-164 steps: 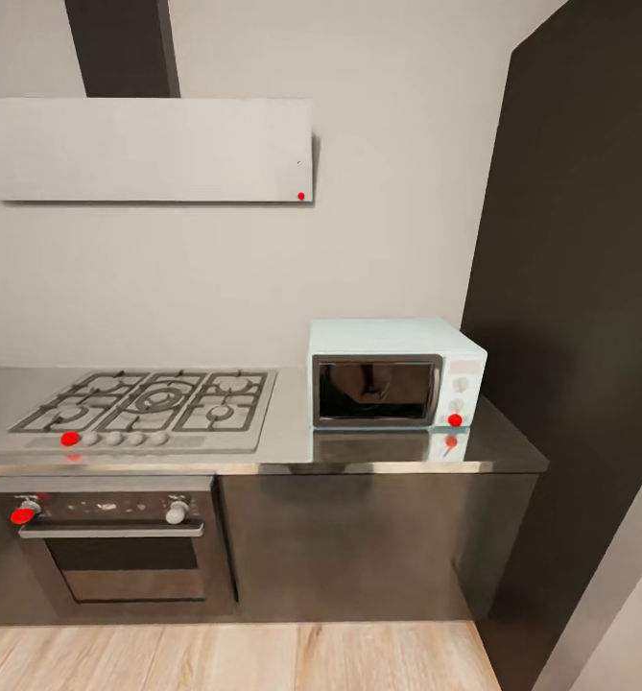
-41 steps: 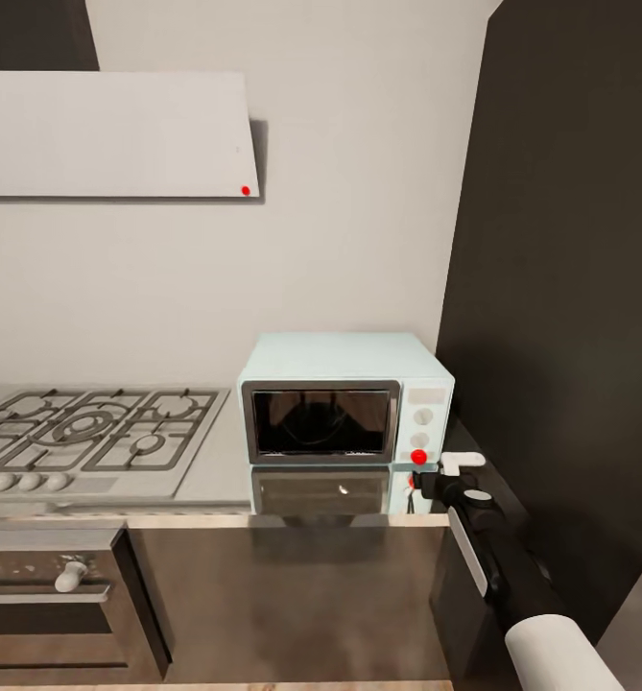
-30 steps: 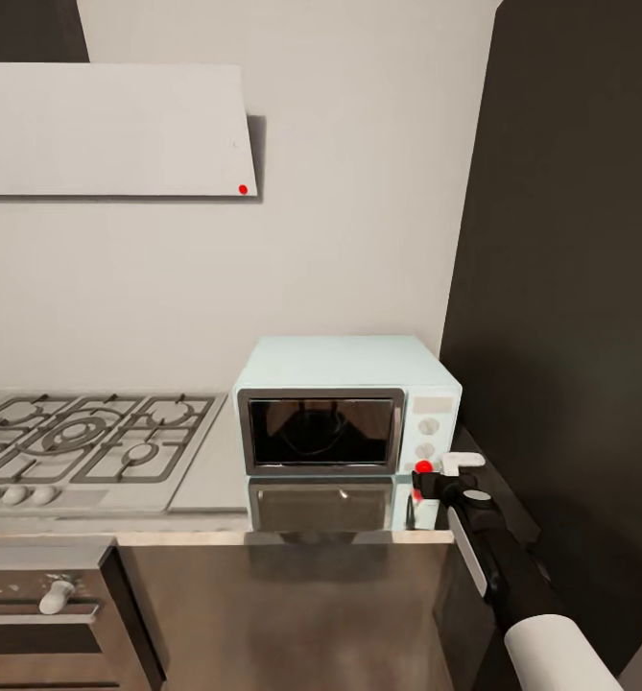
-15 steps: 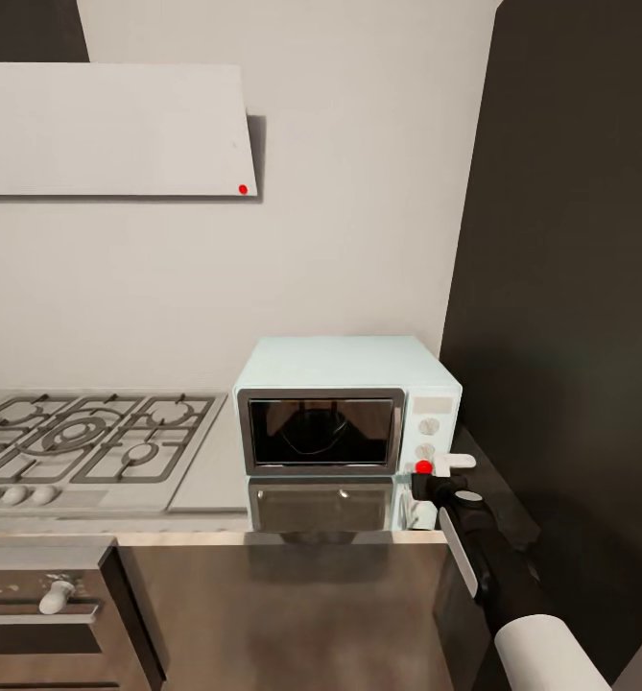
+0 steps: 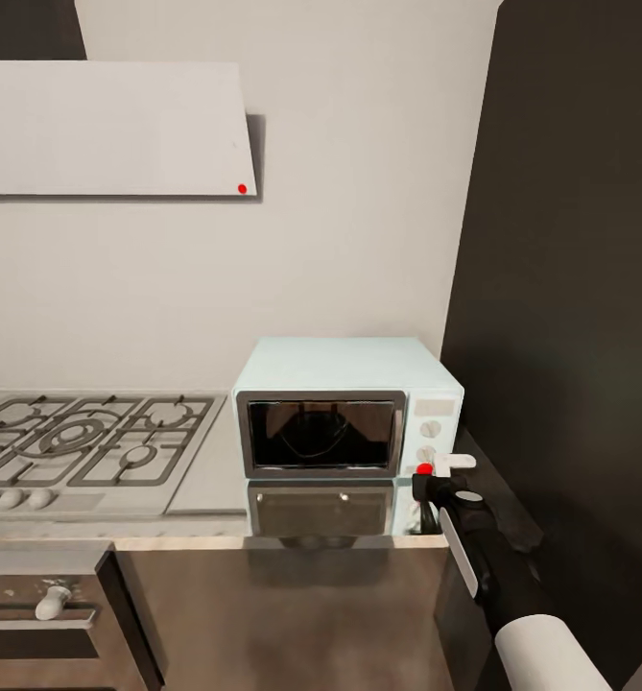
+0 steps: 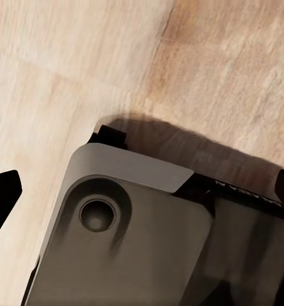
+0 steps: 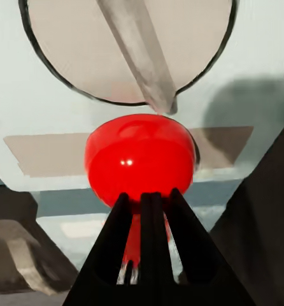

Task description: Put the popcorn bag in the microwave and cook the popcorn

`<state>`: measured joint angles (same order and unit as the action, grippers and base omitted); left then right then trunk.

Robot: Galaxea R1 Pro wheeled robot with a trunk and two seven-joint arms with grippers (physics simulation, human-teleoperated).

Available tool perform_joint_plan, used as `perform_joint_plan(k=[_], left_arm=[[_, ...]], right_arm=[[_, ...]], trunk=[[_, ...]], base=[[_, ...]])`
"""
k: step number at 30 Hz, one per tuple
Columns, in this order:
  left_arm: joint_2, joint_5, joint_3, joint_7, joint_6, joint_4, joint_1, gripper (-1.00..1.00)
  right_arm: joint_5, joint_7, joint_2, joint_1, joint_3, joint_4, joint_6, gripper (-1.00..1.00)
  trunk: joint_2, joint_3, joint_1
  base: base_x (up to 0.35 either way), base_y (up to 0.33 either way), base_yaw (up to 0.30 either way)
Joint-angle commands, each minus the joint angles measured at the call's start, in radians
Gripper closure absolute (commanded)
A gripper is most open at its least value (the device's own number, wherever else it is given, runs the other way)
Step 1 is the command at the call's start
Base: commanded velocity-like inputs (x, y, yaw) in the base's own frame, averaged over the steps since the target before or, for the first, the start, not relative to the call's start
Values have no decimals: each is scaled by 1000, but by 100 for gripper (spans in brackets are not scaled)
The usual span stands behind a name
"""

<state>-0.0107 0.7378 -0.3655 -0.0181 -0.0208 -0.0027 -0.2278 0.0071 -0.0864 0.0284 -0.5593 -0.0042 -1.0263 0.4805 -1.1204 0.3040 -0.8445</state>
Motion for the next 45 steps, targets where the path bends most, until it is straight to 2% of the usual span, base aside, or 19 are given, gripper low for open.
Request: perform_joint_plan(k=[1,14,27,36,39,43,45], left_arm=[[0,8,-9,-2,-2,0,-1,-100],[0,9,-8,-2,-2,0,-1,-100],[1,9,-9,-2,-2,0,-1,-100],[1,9,-9,-2,-2,0,-1,-100],[2,9,-9,-2,-2,0,-1,-100],[3,10,-9,-2,-2,0,-1,-100],[3,11,-9,-2,-2,0,0,-100]], right_arm=[[1,-3,1,-1,0,0,5,100],[5,-3,-1,-1,-2,38,3,100],[5,-1,-1,-1,-1,-28,14,100],[4,-1,-1,-1,0,-32,17,100],[5,-1,0,21,0,-23,15,100],[16,-1,-8,106,0,-20,7,100],[12,-1,-9,118,0,-9,6,100]], trunk=[[-1,1,0],[-1,1,0],[-1,1,0],[-1,1,0],[-1,1,0],[-1,1,0],[-1,1,0]], base=[[234,0,0],[12,0,0],[-335,0,0],[-345,0,0],[-345,0,0],[-345,0,0],[-345,0,0]])
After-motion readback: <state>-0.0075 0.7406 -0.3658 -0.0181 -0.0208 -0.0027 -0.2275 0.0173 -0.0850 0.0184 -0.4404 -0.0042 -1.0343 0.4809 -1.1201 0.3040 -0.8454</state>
